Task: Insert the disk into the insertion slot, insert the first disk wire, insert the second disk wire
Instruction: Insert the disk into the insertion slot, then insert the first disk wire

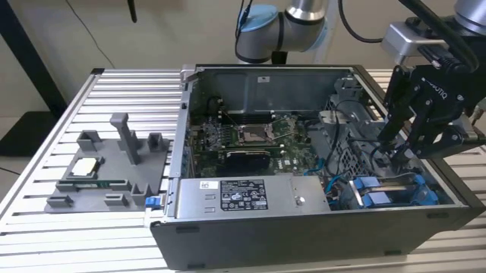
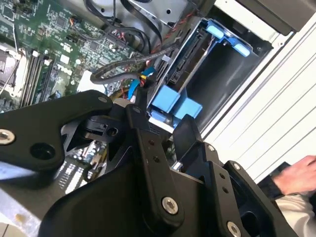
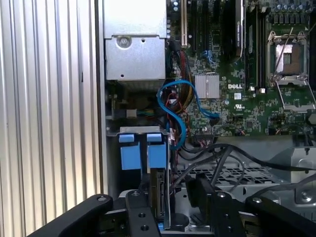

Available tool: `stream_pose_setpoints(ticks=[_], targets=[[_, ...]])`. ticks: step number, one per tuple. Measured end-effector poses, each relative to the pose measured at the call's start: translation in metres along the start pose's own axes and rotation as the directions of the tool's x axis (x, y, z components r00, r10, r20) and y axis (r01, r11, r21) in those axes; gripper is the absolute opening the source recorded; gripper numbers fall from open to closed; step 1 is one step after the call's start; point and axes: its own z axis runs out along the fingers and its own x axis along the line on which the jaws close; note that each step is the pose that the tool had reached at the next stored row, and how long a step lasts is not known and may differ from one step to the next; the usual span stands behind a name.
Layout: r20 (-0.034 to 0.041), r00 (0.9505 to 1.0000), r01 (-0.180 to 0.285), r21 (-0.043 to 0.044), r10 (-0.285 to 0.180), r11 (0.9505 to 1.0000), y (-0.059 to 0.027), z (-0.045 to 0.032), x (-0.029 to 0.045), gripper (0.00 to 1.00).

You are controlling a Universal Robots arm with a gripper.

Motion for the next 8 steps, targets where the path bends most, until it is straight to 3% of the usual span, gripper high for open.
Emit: stream_pose_setpoints(ticks=[1,5,8], targets=[[0.0009,1.0000,0.001,0.0050,-0.001,1.0000,0.0004,0.0001,-0.0008,0.49],[0.0025,1.0000,0.003,0.0430,-0.003,0.9991,0.0028,0.0018,-0.0043,0.49],[0.0030,1.0000,0.004,0.0599,-0.004,0.9982,0.0066,0.0044,-0.0087,0.49]])
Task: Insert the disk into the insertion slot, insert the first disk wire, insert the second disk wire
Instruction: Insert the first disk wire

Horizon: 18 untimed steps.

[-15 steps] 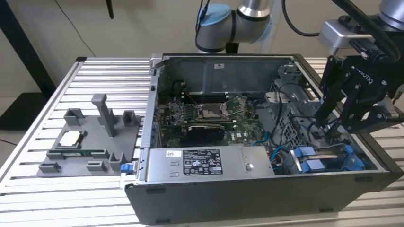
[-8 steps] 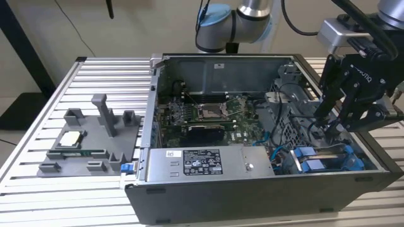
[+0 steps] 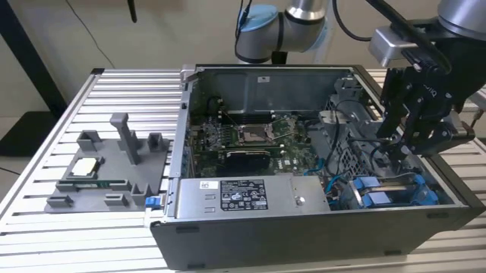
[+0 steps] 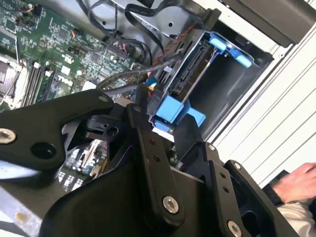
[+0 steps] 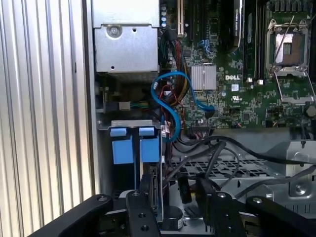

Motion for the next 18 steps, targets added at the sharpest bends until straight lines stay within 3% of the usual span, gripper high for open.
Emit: stream_pose_setpoints(ticks=[5,6,7,10,18], targets=[[0.0008,1.0000,0.001,0.0220,-0.001,0.9998,0.0032,0.0039,-0.0036,0.46],[0.0011,1.0000,0.002,0.0256,-0.002,0.9997,0.0034,0.0047,-0.0038,0.34],[0.0012,1.0000,0.002,0.0287,-0.002,0.9996,0.0034,0.0053,-0.0039,0.34],[0.0003,1.0000,0.002,0.0300,-0.002,0.9995,0.0034,0.0053,-0.0040,0.22],[-0.0030,1.0000,0.002,0.0301,-0.002,0.9995,0.0034,0.0054,-0.0040,0.19]])
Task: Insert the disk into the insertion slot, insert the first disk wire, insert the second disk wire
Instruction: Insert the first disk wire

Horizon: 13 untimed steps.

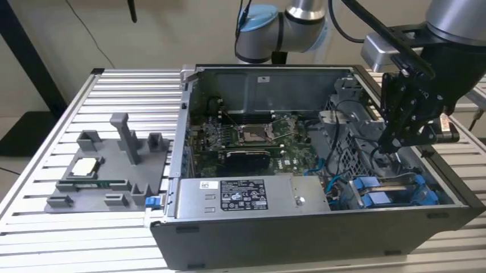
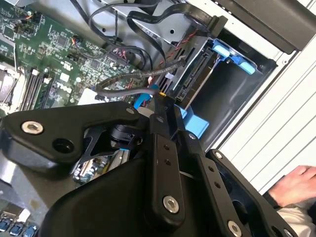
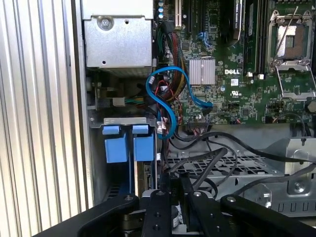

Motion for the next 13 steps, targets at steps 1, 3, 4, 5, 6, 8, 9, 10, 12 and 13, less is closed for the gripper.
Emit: stream_pose_setpoints(ticks=[1,3,4,5,6,8,9,10,12,13], targets=[[-0.0001,1.0000,0.000,0.0000,0.000,1.0000,0.0000,0.0000,0.0000,0.19],[-0.0003,1.0000,0.000,0.0000,0.000,1.0000,0.0000,0.0000,0.0000,0.19],[-0.0004,1.0000,0.000,0.0000,0.000,1.0000,0.0000,0.0000,0.0000,0.19],[-0.0005,1.0000,0.000,0.0000,0.000,1.0000,0.0000,0.0000,0.0000,0.19],[-0.0005,1.0000,0.000,0.0000,0.000,1.0000,0.0000,0.0000,0.0000,0.19],[-0.0007,1.0000,0.000,0.0000,0.000,1.0000,-0.0004,0.0000,-0.0001,0.19],[-0.0008,1.0000,0.000,0.0000,0.000,1.0000,-0.0010,0.0001,-0.0001,0.19],[-0.0007,1.0000,0.000,0.0000,0.000,1.0000,-0.0017,0.0005,-0.0001,0.19],[-0.0005,1.0000,0.000,-0.0002,0.000,1.0000,-0.0035,0.0015,0.0000,0.19],[-0.0007,1.0000,0.000,-0.0003,0.000,1.0000,-0.0045,0.0022,0.0001,0.19]])
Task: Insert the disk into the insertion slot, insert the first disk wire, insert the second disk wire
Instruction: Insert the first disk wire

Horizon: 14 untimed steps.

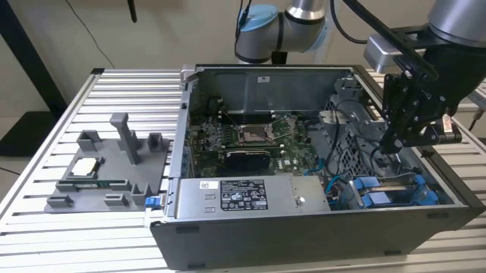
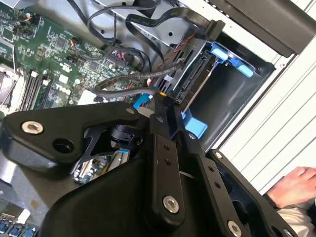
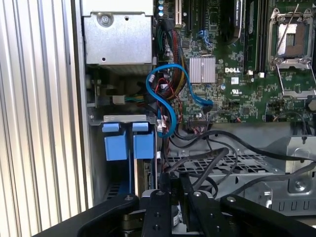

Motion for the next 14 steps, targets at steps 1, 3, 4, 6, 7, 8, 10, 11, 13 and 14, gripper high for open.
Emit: stream_pose_setpoints(ticks=[1,3,4,6,7,8,10,11,13,14], targets=[[-0.0001,1.0000,0.000,-0.0002,0.000,1.0000,-0.0008,0.0008,0.0003,0.19],[0.0000,1.0000,0.000,-0.0011,0.000,1.0000,-0.0024,0.0022,0.0011,0.19],[-0.0010,1.0000,0.000,-0.0018,0.000,1.0000,-0.0031,0.0027,0.0014,0.19],[-0.0063,1.0000,0.000,-0.0028,0.000,1.0000,-0.0041,0.0033,0.0015,0.19],[-0.0079,1.0000,0.000,-0.0028,0.000,1.0000,-0.0041,0.0038,0.0015,0.19],[-0.0086,1.0000,0.000,-0.0028,0.000,1.0000,-0.0041,0.0041,0.0016,0.19],[-0.0094,1.0000,0.000,-0.0028,0.000,1.0000,-0.0042,0.0044,0.0016,0.19],[-0.0095,1.0000,0.000,-0.0028,0.000,1.0000,-0.0044,0.0052,0.0016,0.19],[-0.0095,1.0000,0.000,-0.0028,0.000,1.0000,-0.0044,0.0054,0.0016,0.19],[-0.0095,1.0000,0.000,-0.0028,0.000,1.0000,-0.0044,0.0055,0.0016,0.19]])
